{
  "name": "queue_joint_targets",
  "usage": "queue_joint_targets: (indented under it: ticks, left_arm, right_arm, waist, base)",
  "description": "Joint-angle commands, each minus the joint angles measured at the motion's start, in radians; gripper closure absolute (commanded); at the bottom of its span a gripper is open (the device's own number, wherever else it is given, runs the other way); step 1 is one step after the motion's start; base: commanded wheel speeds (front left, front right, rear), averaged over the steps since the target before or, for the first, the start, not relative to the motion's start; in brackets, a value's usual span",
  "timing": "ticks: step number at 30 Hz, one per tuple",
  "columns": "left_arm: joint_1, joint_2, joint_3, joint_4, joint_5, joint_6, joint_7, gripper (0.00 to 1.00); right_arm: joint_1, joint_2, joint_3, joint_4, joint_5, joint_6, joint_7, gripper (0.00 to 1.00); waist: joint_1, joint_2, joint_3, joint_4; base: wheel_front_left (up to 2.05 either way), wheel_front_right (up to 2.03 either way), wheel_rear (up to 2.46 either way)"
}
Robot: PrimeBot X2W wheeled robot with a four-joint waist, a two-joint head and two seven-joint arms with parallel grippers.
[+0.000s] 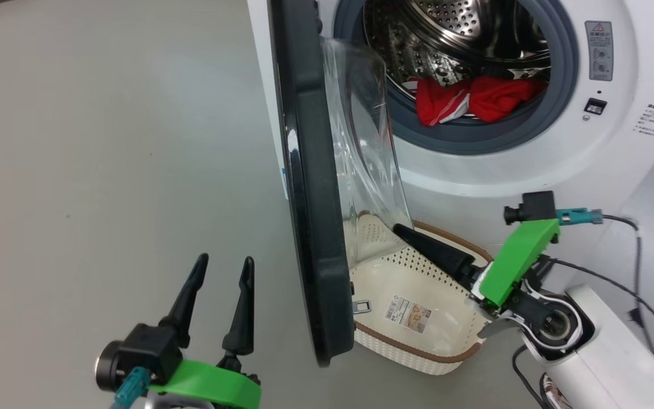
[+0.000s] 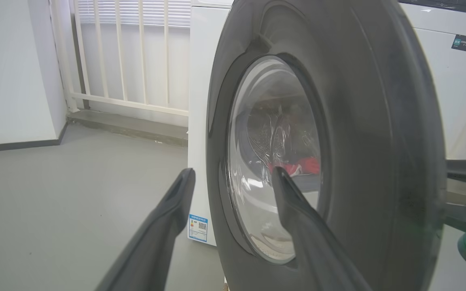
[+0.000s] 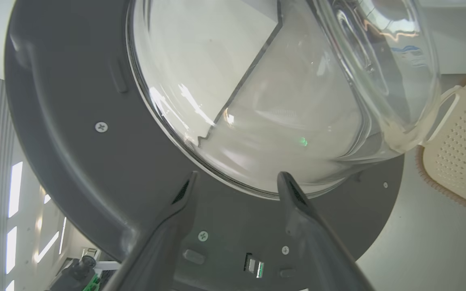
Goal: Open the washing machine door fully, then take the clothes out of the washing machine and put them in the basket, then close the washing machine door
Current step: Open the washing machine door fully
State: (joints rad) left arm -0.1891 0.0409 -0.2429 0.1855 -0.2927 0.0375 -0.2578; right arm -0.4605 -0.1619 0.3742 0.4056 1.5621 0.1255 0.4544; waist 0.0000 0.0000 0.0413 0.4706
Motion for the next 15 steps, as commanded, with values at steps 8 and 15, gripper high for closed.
queue_joint_targets:
  ticks: [8, 15]
  left_arm:
    - [0.030, 0.010, 0.058, -0.053, 0.027, 0.008, -0.004, 0.00]
    - [0.046, 0.010, 0.078, -0.063, 0.039, 0.005, -0.004, 0.00]
  right_arm:
    - [0.026, -0.069, 0.074, 0.002, -0.360, 0.005, -0.338, 0.00]
    - [0.043, -0.109, 0.107, 0.046, -0.647, 0.005, -0.583, 0.00]
  waist:
    - [0.0000, 0.0000, -0.014, -0.034]
    - [0.0000, 0.0000, -0.020, -0.041]
  base:
    - [0.00, 0.00, 0.00]
    - [0.00, 0.00, 0.00]
